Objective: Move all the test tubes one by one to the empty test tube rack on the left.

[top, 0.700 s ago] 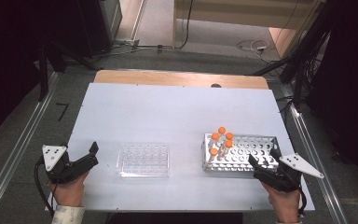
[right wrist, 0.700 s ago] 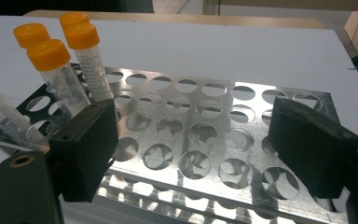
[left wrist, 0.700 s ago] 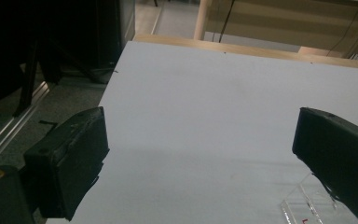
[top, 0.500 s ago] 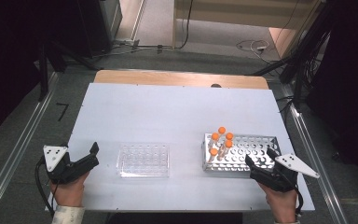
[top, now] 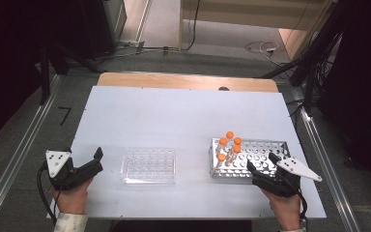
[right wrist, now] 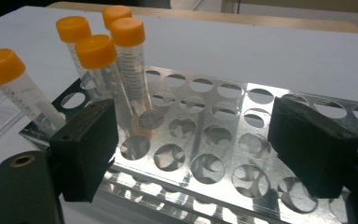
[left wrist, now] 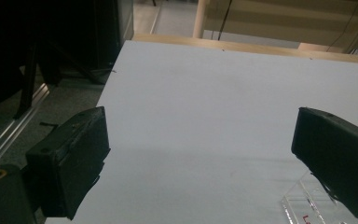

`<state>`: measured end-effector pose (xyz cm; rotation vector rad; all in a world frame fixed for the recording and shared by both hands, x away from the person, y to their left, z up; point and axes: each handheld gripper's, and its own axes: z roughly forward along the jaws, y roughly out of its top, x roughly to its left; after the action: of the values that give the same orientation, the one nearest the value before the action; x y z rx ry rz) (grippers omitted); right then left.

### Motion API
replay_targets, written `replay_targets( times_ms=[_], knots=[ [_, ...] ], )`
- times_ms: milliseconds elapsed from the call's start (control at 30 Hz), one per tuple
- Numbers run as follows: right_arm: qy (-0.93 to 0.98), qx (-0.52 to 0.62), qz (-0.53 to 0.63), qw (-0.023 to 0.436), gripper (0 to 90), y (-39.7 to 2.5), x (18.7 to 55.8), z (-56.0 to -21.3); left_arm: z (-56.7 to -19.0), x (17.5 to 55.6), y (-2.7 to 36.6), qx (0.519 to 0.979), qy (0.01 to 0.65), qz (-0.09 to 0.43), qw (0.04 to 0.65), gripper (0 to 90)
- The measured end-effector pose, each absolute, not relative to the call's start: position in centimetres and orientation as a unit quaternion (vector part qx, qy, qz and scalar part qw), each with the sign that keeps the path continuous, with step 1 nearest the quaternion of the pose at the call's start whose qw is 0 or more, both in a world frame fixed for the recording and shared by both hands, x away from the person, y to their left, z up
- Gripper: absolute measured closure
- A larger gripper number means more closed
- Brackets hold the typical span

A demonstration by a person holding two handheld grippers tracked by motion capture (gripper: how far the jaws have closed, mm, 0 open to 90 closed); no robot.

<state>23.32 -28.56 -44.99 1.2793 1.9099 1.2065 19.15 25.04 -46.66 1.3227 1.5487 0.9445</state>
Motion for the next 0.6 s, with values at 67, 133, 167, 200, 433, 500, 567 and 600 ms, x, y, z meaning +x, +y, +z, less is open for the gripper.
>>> replay_targets(
  times_ms=[67, 133, 167, 200, 433, 500, 567, 600],
  knots=[
    [0.710, 0.473, 0.446, 0.269, 14.7, -28.4, 23.3, -45.0, -46.6, 19.1, 25.0, 0.531, 0.621, 0.380, 0.433, 4.1],
    [0.713, 0.468, 0.447, 0.269, 14.7, -28.0, 23.4, -45.0, -46.6, 19.1, 25.0, 0.531, 0.620, 0.381, 0.434, 4.6],
    [0.714, 0.467, 0.447, 0.268, 14.7, -27.9, 23.4, -44.9, -46.6, 19.1, 25.0, 0.531, 0.620, 0.381, 0.434, 4.6],
    [0.714, 0.466, 0.448, 0.268, 14.7, -27.8, 23.4, -44.9, -46.6, 19.1, 25.0, 0.531, 0.620, 0.381, 0.434, 4.6],
    [0.718, 0.462, 0.449, 0.263, 14.8, -27.3, 23.6, -44.9, -46.6, 19.1, 25.0, 0.532, 0.619, 0.380, 0.434, 4.6],
    [0.719, 0.461, 0.450, 0.262, 14.8, -27.1, 23.6, -44.9, -46.6, 19.1, 25.0, 0.533, 0.620, 0.380, 0.432, 4.6],
    [0.722, 0.457, 0.450, 0.260, 14.8, -26.8, 23.7, -44.9, -46.6, 19.1, 25.0, 0.533, 0.620, 0.381, 0.432, 4.6],
    [0.723, 0.456, 0.450, 0.260, 14.8, -26.7, 23.7, -45.0, -46.6, 19.1, 25.0, 0.533, 0.620, 0.381, 0.432, 4.6]
  ],
)
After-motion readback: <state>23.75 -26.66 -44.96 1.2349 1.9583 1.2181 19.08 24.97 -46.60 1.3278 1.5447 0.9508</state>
